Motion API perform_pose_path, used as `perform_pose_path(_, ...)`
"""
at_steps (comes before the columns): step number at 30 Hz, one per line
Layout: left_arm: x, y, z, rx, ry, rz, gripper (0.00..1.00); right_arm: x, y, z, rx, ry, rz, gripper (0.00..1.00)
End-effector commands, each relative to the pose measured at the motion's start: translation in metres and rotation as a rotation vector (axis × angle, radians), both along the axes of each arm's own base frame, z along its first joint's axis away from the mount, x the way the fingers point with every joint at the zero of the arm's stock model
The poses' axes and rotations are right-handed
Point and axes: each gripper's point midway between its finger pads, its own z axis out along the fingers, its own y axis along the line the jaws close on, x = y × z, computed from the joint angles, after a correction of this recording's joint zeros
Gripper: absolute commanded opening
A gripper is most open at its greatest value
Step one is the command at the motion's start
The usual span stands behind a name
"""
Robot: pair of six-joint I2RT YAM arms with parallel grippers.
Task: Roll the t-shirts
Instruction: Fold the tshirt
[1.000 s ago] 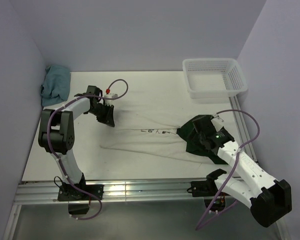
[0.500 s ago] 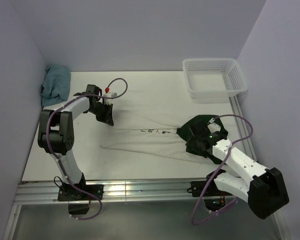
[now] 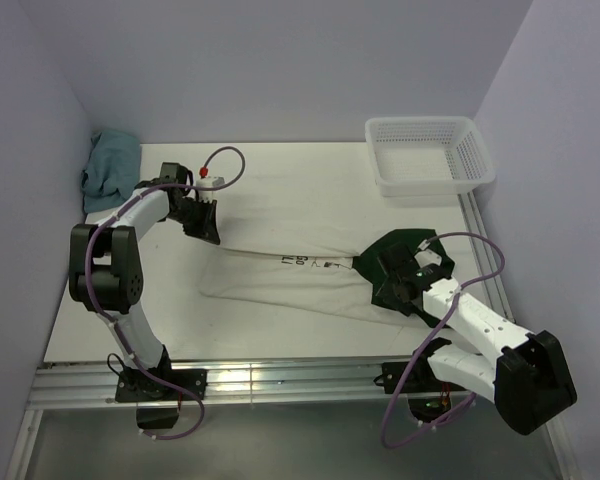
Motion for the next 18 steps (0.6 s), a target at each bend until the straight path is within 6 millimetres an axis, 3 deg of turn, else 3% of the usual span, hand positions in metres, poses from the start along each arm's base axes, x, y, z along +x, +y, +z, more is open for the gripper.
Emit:
perform_pose_path(1, 0.004, 0.001, 0.018, -0.004, -0.055, -0.022, 0.0, 0.001, -0.005, 0.003, -0.014, -0.031, -0.021, 0.49)
perform_pose_path(5, 0.002, 0.002, 0.013, -0.002, -0.043, -0.026, 0.0, -0.001, -0.006, 0.006, -0.007, -0.04, -0.024, 0.29)
perform_pose_path(10, -0.002, 0.001, 0.002, -0.004, -0.018, -0.037, 0.0, -0.002, -0.003, 0.007, 0.006, -0.041, -0.006, 0.29)
perform_pose_path(12, -0.001, 0.002, -0.003, 0.01, -0.016, -0.034, 0.0, -0.003, -0.001, 0.006, 0.016, -0.036, 0.004, 0.35)
perform_pose_path(16, -0.005, 0.006, -0.02, 0.033, 0.014, -0.027, 0.0, -0.004, 0.008, 0.01, 0.067, -0.059, 0.038, 0.56)
perform_pose_path(18, -0.007, 0.007, -0.025, 0.037, 0.026, -0.025, 0.0, -0.002, 0.012, 0.016, 0.097, -0.092, 0.053, 0.58)
